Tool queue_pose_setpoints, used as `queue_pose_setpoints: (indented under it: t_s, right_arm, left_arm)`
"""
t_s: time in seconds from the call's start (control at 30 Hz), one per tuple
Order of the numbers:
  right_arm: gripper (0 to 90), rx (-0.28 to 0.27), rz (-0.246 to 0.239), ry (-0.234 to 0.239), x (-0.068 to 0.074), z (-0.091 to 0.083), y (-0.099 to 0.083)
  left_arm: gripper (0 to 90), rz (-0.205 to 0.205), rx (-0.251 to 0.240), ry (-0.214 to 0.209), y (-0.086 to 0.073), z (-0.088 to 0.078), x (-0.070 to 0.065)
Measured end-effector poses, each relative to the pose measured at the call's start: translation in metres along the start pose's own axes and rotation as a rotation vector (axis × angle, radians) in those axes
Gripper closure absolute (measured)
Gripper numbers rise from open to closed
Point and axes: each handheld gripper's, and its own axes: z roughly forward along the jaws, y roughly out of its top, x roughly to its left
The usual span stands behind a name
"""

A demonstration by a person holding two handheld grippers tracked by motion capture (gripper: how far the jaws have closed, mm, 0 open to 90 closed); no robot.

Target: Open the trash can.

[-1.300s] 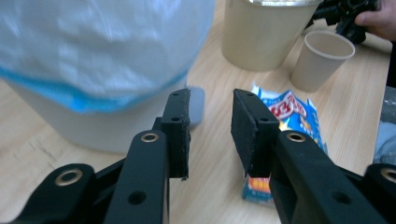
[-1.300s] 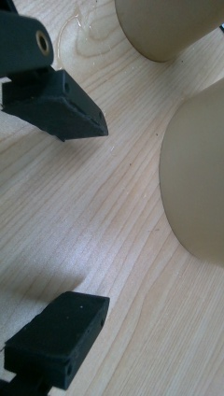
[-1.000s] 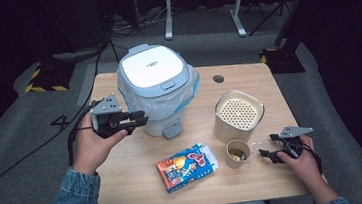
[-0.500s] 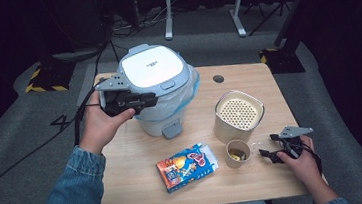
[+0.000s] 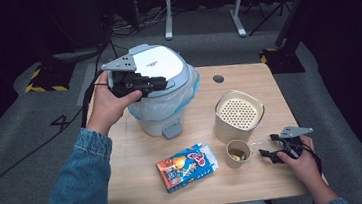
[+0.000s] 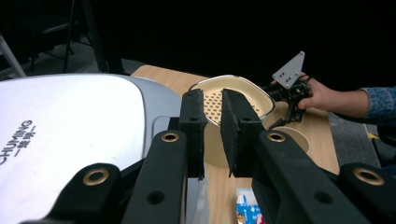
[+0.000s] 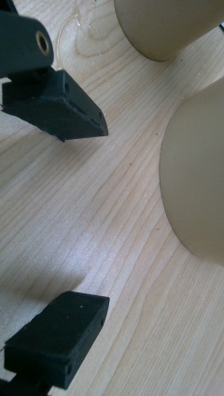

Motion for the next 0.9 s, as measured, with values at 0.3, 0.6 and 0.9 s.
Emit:
queue_pose_setpoints:
  t_s: [0.3, 0.6, 0.9]
  right_arm:
    - [15.4, 0.0, 0.0, 0.0, 0.0, 0.0, 0.0]
    - [15.4, 0.0, 0.0, 0.0, 0.0, 0.0, 0.0]
    - [15.4, 0.0, 0.0, 0.0, 0.0, 0.0, 0.0]
  left_arm:
    - [85.0, -0.067, 0.029, 0.041, 0.001, 0.018, 0.013]
    - [89.7, -0.075, 0.111, 0.07, -0.002, 0.026, 0.008]
    - [90.0, -0.092, 0.122, 0.077, -0.002, 0.026, 0.006]
